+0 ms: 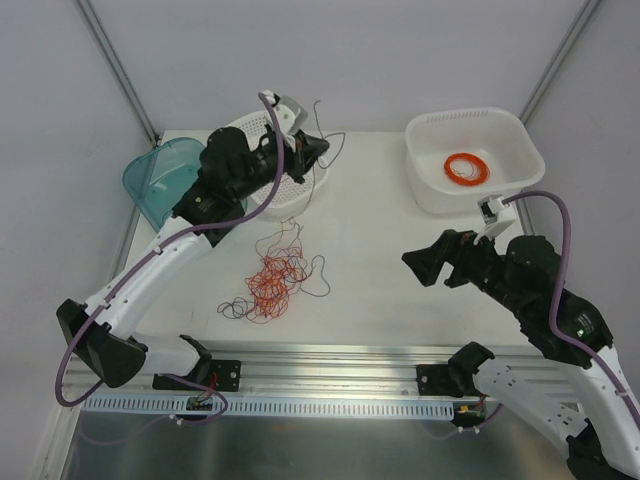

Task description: Untangle the cables

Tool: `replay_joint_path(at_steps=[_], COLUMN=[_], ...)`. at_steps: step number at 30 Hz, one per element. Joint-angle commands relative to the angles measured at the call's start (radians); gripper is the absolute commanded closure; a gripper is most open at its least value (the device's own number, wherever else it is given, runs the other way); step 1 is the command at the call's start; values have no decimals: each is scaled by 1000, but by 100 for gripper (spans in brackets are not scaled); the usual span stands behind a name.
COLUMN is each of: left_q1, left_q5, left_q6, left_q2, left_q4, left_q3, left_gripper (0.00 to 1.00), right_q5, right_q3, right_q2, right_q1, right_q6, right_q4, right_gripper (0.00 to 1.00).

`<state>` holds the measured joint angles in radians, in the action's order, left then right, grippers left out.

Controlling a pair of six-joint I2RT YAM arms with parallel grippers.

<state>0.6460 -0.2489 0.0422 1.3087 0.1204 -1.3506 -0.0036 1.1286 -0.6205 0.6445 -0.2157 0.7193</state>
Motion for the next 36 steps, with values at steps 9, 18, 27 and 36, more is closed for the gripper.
replay_joint_path(at_steps=[9, 18, 27, 36], left_q1=[-322, -597, -778, -890], left_q5=[96, 25, 11, 8], left_q6=[-13, -127, -142, -191], left_q2=[61, 159, 256, 399], left_q4=[-232, -275, -281, -280], left_q3=[-347, -525, -467, -245], left_gripper=[100, 100, 100, 100], right_q5=[16, -58, -87, -130], right_q3=[-58, -90, -87, -66], right_q2=[-4, -50, -125, -191], right_q1=[-6, -6, -5, -6], right_q6=[68, 78, 114, 137], right_q4=[11, -14, -38, -34], right_gripper=[3, 3, 3, 3])
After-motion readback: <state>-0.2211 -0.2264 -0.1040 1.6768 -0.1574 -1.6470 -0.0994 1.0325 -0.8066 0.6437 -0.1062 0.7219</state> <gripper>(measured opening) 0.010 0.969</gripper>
